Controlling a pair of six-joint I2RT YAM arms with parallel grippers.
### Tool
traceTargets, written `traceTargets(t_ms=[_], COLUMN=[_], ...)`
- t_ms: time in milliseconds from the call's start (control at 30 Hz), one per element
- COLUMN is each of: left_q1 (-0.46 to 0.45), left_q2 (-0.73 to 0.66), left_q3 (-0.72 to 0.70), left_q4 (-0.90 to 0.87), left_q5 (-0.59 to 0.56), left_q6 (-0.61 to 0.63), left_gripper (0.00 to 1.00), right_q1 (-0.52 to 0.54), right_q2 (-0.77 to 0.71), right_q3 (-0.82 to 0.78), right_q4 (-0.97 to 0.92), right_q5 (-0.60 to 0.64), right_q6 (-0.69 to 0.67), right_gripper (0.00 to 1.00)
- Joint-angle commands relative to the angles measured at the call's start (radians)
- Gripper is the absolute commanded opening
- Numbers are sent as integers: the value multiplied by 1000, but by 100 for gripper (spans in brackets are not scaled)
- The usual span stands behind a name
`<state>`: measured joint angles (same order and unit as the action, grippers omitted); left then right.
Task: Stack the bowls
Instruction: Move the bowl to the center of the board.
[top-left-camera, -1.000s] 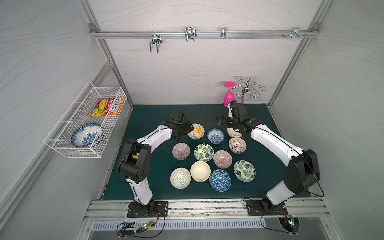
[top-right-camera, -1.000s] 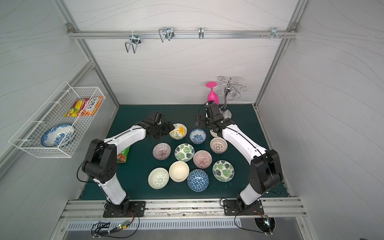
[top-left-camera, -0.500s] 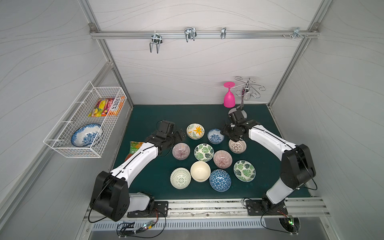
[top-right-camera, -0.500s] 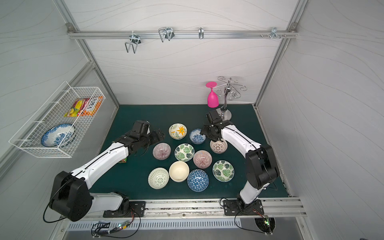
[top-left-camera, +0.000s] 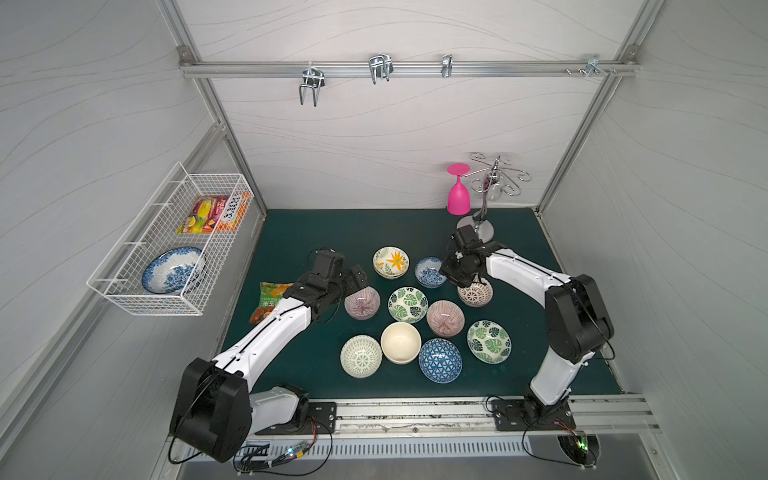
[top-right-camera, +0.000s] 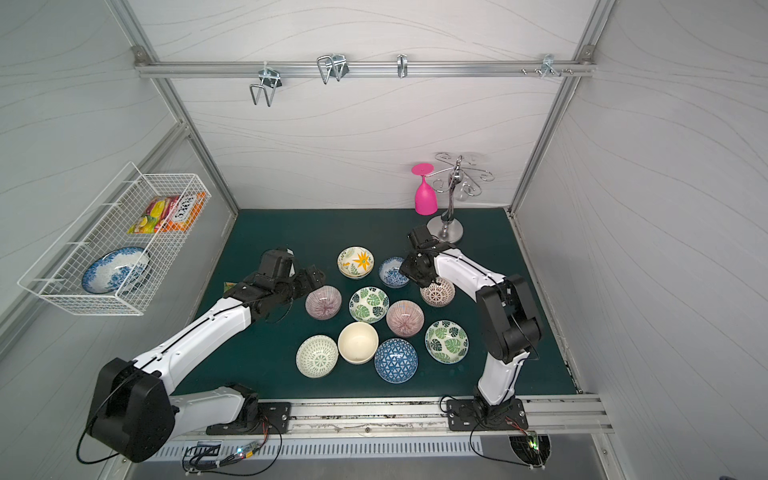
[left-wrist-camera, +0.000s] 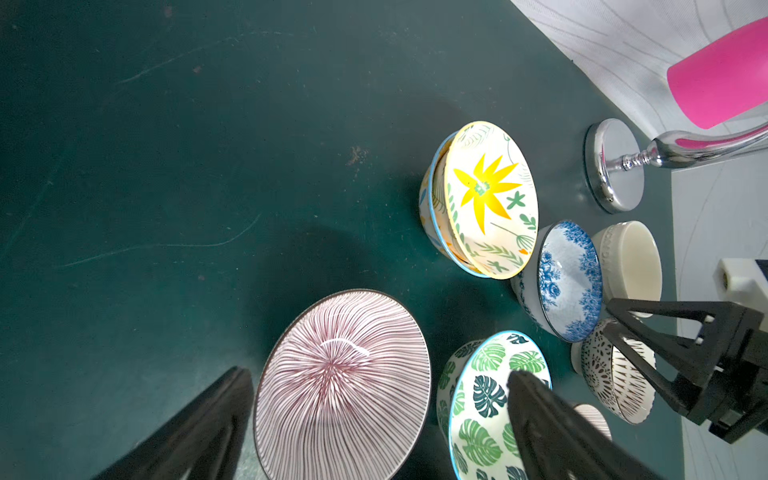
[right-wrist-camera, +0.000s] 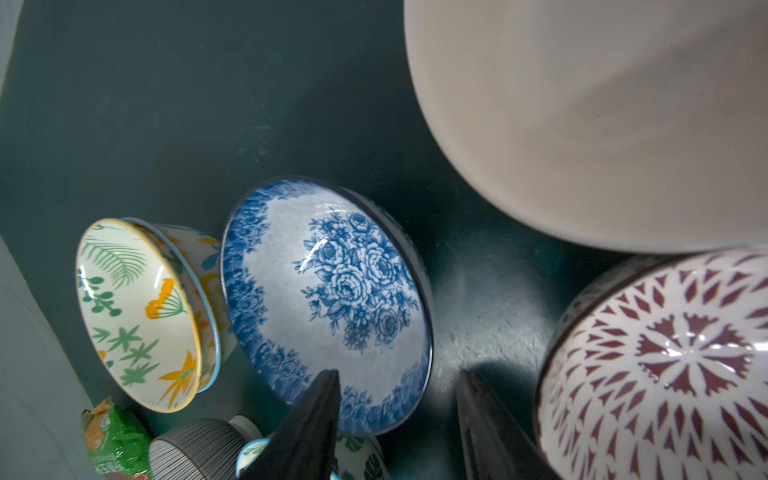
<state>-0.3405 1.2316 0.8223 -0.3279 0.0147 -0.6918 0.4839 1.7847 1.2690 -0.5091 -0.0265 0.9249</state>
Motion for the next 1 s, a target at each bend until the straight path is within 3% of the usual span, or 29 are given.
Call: traceTargets(t_ms=[0,200,333,433,967], left_q1=[8,17,21,23,36], left_q2=[-11,-20,-20,-19,-7], left_q3=[-1,-15,-17,-20,-21], left_q4=[47,62,64,65,71], left_q5=[-12,-7,-3,-1,6], left_q6=[-10,-19,-21,-22,-27], left_gripper=[100,100,100,100,100], right_q1=[6,7,5,6,-6], right_q2=[56,79,103,120,199], right_q3=[32,38,68,96,173], right_q4=[-8,18,11,4,43], right_q5=[10,19,10,6,-52], right_q6=[-10,-10,-24,-35,-45], right_gripper=[48,45,25,18,12])
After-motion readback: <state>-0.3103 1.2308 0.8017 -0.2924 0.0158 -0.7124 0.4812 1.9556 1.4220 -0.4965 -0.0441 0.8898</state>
